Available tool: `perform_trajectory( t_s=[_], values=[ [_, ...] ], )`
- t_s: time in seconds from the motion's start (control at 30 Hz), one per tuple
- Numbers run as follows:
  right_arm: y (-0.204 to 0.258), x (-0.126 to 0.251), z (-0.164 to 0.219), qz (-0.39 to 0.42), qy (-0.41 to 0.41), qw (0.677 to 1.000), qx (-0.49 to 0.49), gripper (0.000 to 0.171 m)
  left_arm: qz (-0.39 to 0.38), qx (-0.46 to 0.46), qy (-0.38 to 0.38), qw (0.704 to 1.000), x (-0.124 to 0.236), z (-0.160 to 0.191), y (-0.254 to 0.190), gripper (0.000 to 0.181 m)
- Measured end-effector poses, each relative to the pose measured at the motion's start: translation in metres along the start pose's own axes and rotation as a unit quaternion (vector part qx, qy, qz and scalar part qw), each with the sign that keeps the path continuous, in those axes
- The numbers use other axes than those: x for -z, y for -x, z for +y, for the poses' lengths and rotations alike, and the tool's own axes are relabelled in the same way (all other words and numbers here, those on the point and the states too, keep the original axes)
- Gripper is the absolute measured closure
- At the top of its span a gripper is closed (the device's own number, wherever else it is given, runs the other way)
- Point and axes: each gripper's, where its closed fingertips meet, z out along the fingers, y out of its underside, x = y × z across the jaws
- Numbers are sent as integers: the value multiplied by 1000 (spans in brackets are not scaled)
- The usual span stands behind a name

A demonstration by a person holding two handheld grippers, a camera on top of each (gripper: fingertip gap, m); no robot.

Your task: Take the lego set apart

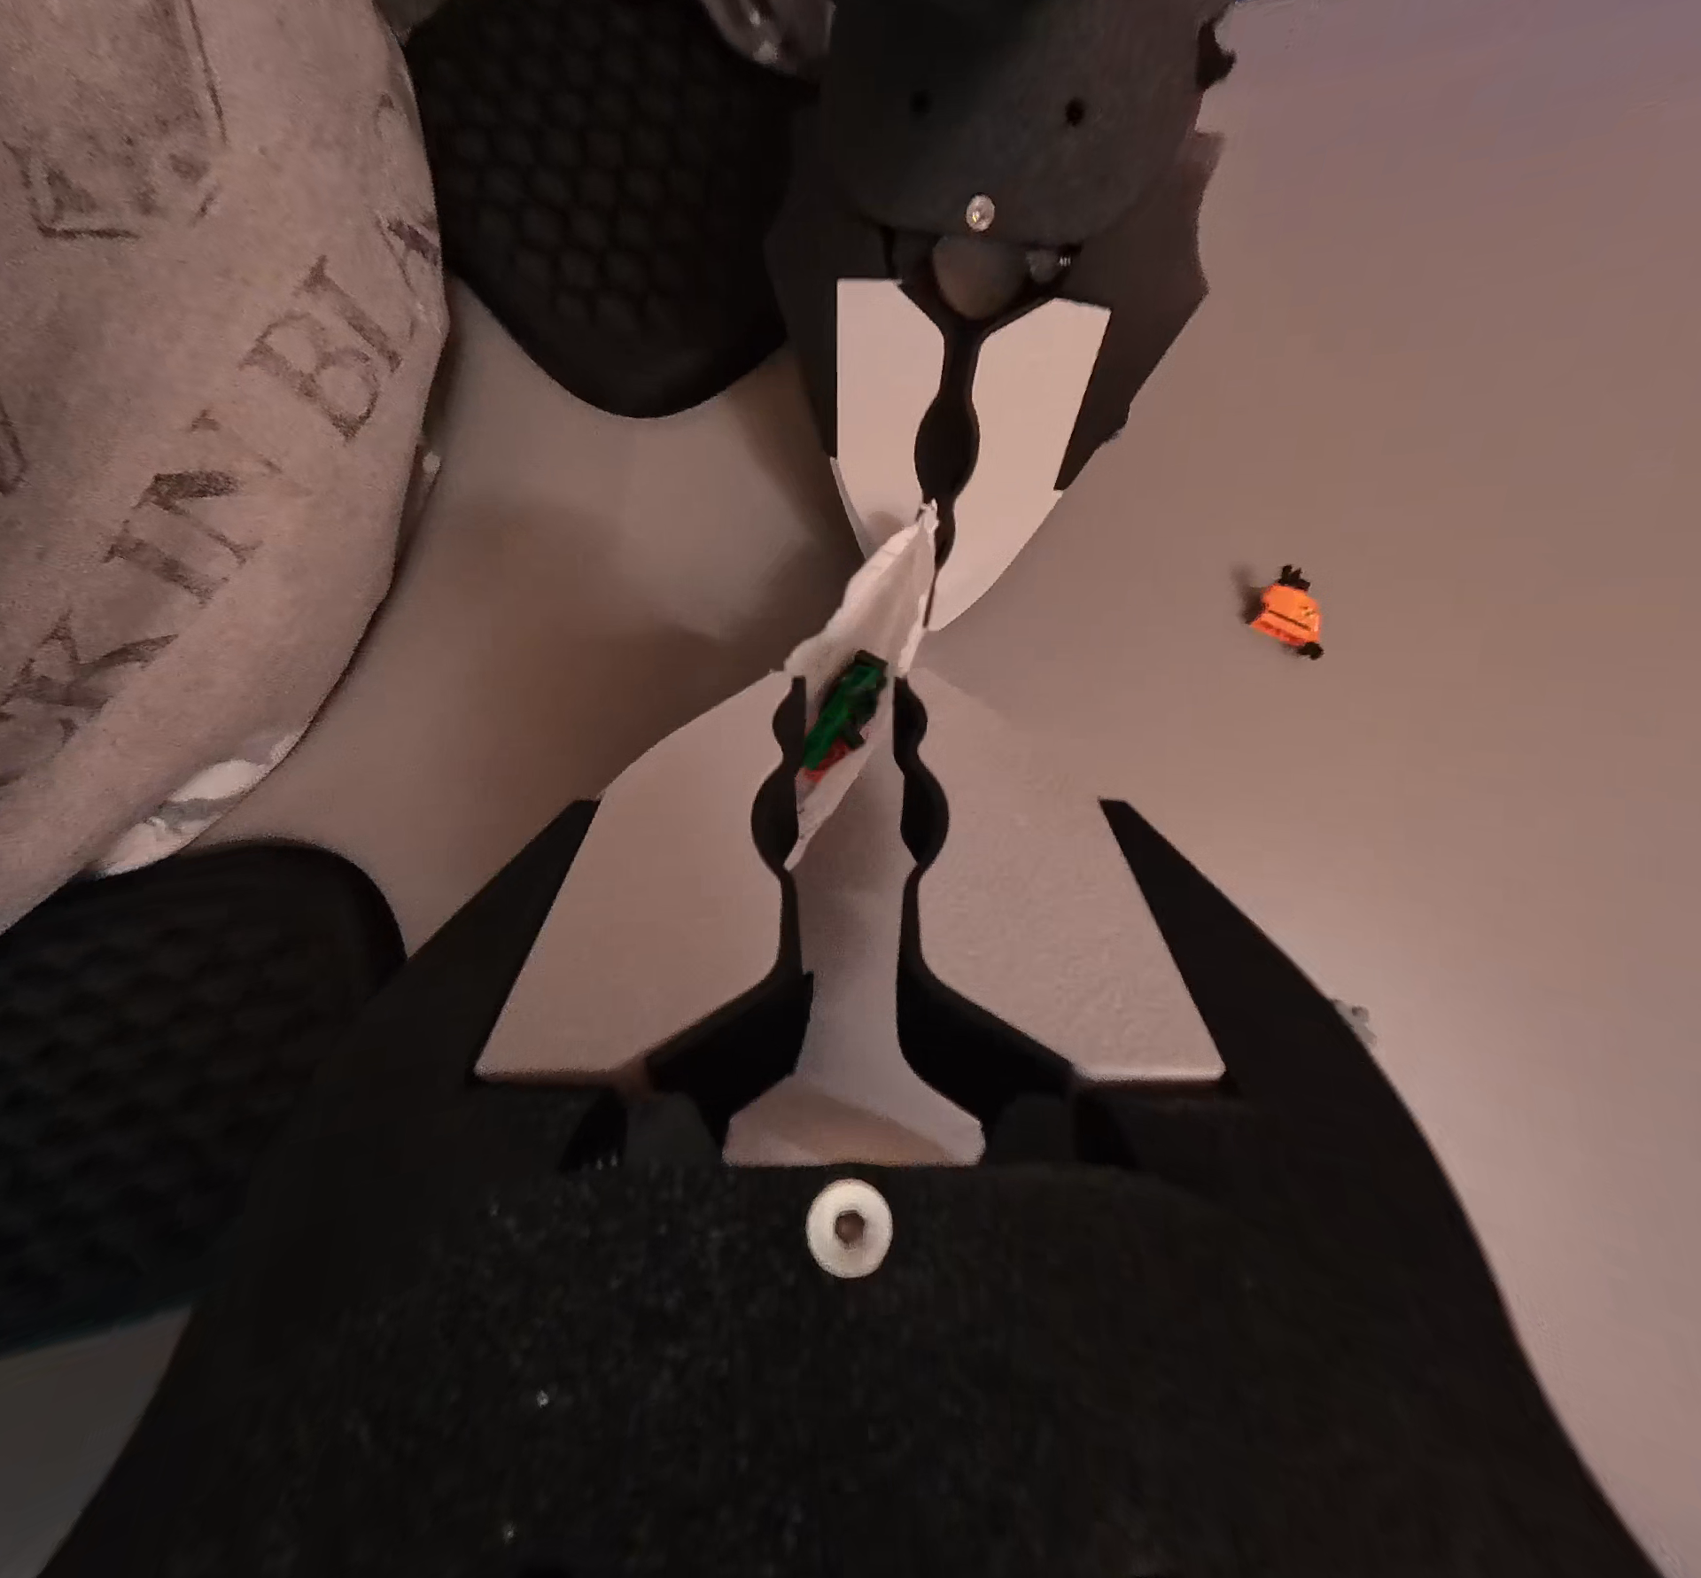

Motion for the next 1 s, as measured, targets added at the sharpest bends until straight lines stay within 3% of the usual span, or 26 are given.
perform_trajectory(
  t_s=[0.23, 0.4, 0.6, 1.0],
  values=[
    [-4, 17, 13, 20, 12, 1000, -7, 145, 0, 3, 0, 1000, 1, 0, 1, 180],
    [-77, 37, 57, 128, 20, 985, -115, 150, 1, 3, 0, 1000, 0, 0, 0, 180],
    [-123, 15, 112, 163, 62, 960, -219, 136, 1, 1, 0, 1000, 0, 0, 0, 180],
    [-129, 3, 116, 168, 84, 953, -236, 152, 2, 1, 0, 1000, 0, 0, 0, 180]
  ],
)
